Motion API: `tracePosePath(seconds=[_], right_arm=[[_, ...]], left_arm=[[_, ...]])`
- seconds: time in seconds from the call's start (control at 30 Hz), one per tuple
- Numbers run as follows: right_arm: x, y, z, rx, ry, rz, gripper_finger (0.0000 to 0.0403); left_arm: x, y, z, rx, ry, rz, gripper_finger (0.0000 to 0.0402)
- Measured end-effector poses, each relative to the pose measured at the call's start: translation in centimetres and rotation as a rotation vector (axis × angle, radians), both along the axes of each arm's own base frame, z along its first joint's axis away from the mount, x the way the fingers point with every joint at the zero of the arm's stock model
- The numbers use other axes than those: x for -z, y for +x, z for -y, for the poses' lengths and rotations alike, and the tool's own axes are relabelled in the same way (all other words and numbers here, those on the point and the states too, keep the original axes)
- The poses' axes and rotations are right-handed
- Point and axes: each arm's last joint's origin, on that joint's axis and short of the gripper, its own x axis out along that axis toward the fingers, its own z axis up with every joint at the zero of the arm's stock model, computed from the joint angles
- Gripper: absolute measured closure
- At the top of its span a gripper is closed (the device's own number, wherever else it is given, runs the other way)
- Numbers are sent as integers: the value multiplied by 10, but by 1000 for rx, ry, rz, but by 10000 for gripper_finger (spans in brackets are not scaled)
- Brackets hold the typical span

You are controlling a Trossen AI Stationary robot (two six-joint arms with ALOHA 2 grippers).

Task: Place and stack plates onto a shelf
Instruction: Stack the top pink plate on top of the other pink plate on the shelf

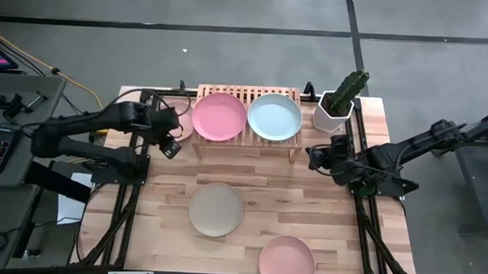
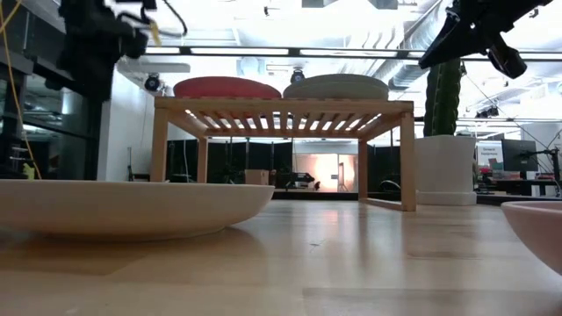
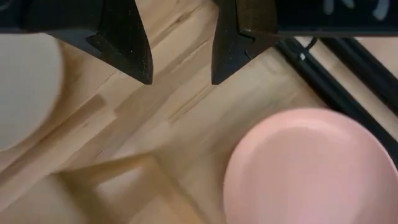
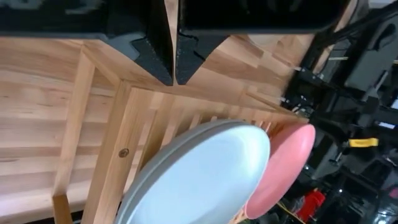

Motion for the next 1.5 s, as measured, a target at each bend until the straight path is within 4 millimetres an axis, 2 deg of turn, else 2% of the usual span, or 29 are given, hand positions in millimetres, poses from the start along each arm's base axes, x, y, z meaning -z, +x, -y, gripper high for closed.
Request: tracePosePath(seconds=[0.13,0.3,0.57,0.7,0.93,1.07,1.27,1.5], right_arm=[[3,3,-2,-15,13,-22,403],[5,5,-3,-35,32,-33,403],[5,5,-3,-37,37,-33,403],[5,5,-3,-37,37,-33,403],[4,5,-3,-37,37,-32,403],[4,5,-3,-37,38,-30,403],[4,5,-3,-32,34,-28,403],[3,5,-3,-25,31,-15,403]], left_arm=[[24,5,-5,30,-52,-103,250],[43,14,-17,168,-89,-226,250],[59,25,-33,617,-25,-407,250],[60,31,-36,752,34,-378,250],[61,34,-47,789,94,-335,250],[74,21,-48,772,50,-370,250],[82,5,-44,725,49,-361,250],[100,-3,-45,800,91,-384,250]])
